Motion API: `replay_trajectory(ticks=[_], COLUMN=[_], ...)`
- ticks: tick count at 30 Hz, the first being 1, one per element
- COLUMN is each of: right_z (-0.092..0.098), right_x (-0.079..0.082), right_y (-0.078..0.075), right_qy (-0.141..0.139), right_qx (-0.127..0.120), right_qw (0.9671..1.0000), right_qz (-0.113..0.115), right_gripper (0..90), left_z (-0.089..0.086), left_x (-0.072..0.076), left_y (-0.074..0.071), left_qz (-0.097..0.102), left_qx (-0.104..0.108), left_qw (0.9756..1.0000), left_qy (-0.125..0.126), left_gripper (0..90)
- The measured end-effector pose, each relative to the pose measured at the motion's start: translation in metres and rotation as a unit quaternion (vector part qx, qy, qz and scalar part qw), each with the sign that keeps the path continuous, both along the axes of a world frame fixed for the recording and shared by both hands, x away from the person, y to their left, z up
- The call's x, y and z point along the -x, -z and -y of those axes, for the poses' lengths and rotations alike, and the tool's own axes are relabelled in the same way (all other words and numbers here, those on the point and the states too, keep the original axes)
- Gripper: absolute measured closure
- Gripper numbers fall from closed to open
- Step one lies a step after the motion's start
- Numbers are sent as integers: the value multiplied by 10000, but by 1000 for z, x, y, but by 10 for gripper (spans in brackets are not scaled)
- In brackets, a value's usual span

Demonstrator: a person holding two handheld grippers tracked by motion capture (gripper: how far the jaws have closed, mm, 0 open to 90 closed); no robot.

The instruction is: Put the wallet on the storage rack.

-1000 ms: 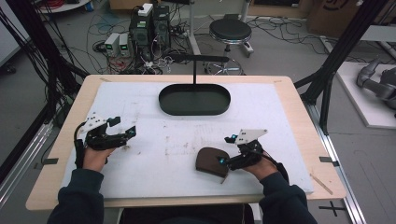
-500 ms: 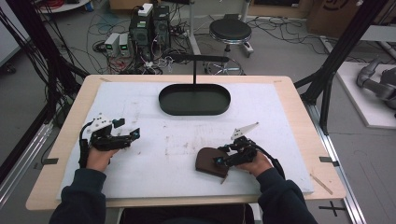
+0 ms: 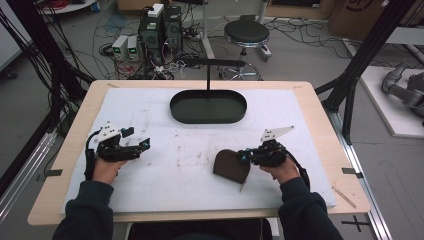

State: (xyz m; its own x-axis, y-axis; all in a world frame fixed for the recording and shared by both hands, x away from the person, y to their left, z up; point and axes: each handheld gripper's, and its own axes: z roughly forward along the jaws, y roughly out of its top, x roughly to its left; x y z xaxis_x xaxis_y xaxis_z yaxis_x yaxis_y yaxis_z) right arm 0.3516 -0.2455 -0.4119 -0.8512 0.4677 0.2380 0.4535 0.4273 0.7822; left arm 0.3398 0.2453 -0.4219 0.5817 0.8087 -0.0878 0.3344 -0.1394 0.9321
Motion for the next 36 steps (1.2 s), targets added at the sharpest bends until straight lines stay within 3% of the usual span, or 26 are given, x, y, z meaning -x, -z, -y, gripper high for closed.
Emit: replay_trajectory(ticks=[4,7,11,13,16,18,19,20,22,25,29,33,35,36], right_z=[19,23,26,23,18,13,10,3,1,-6,-15,-23,-27,-28], right_x=[-13,-17,-21,-20,-18,-16,-13,-7,-3,7,12,12,12,11], right_y=[-2,-1,1,2,3,5,5,4,3,1,8,13,17,20], right_qy=[611,782,1125,1248,1371,1264,1242,1140,1065,898,832,583,523,512], right_qx=[150,223,488,741,930,1017,1085,1184,1193,1282,1533,1653,1863,2046], right_qw=[9979,9963,9912,9872,9828,9822,9808,9781,9776,9721,9688,9692,9649,9605], right_qz=[176,267,501,658,813,943,1040,1278,1370,1748,1760,1729,1776,1815], right_gripper=[818,812,781,726,439,342,299,249,229,204,203,203,203,203], left_z=[2,2,2,2,2,2,2,2,1,1,2,1,1,1], left_x=[0,1,2,2,2,3,3,3,3,3,3,2,2,2], left_y=[1,0,0,0,0,0,0,0,-1,0,0,0,0,0], left_qz=[-3,15,14,15,22,33,42,52,63,61,71,50,54,45], left_qx=[-25,-28,-14,-31,-48,-45,-56,-61,-61,-60,-42,-26,-31,-32], left_qw=[10000,10000,10000,10000,10000,10000,10000,10000,10000,10000,10000,10000,10000,10000], left_qy=[15,3,-3,3,0,2,13,16,18,26,28,16,8,18], left_gripper=[192,193,193,194,194,194,194,194,194,194,194,195,195,195])
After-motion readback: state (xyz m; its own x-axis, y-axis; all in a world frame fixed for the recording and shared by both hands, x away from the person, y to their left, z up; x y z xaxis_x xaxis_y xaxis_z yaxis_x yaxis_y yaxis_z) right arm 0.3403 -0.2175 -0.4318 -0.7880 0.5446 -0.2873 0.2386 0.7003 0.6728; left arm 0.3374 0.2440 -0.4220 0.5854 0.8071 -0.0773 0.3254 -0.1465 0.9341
